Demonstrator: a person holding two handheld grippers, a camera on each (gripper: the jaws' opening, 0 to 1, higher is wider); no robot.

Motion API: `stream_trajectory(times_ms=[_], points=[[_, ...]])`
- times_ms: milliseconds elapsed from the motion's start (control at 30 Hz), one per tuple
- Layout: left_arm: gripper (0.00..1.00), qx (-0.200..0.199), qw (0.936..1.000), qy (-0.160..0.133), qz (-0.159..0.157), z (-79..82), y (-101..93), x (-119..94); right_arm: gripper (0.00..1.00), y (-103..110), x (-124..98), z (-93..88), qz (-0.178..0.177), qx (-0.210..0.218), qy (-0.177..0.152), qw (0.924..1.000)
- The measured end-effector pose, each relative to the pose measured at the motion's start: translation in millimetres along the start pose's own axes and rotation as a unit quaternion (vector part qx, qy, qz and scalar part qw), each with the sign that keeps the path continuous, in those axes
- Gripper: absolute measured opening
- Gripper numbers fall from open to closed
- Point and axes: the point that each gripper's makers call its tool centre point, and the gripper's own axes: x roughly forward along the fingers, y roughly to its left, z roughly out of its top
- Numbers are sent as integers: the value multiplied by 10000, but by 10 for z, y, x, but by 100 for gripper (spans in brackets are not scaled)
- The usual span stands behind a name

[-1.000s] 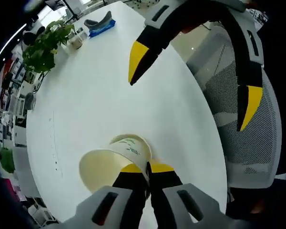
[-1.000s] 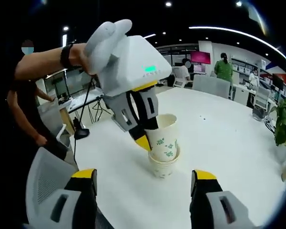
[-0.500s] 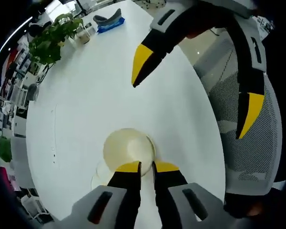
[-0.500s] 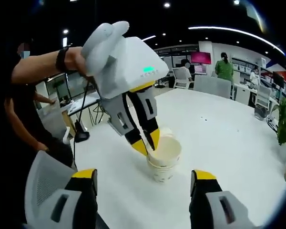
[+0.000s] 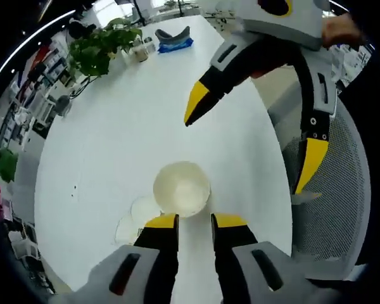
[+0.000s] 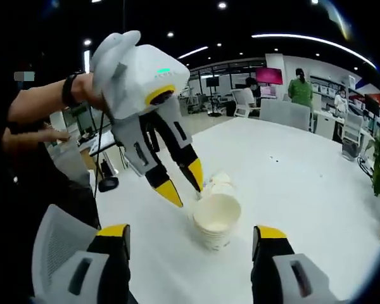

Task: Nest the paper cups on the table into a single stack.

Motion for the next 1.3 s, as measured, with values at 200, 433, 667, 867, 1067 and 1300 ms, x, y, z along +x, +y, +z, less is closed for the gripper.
stream_trajectory(times_ms=[200, 433, 667, 867, 1067, 1300], points=[[31, -1405, 9843, -958, 473, -142, 11, -270, 80, -14, -29, 92, 30, -19, -61, 10000], [42, -3112, 9301, -1528, 1217, -590, 4, -504, 79, -68, 10, 239, -27, -94, -73, 9999], [46, -3974, 8875, -1770, 1522, -972, -14, -593, 78, -61, 23, 207, -77, -51, 11, 10000], [47, -4048, 8824, -1692, 1700, -1050, -284, -701, 77, -71, 13, 107, -146, 61, 80, 9998], [48, -4255, 8670, -1711, 1951, -1203, -220, -714, 76, -113, 13, 159, -308, 472, -139, 9983], [49, -4332, 8632, -1760, 1904, -1229, -197, -665, 76, -94, 16, 64, -367, 370, 38, 9986]])
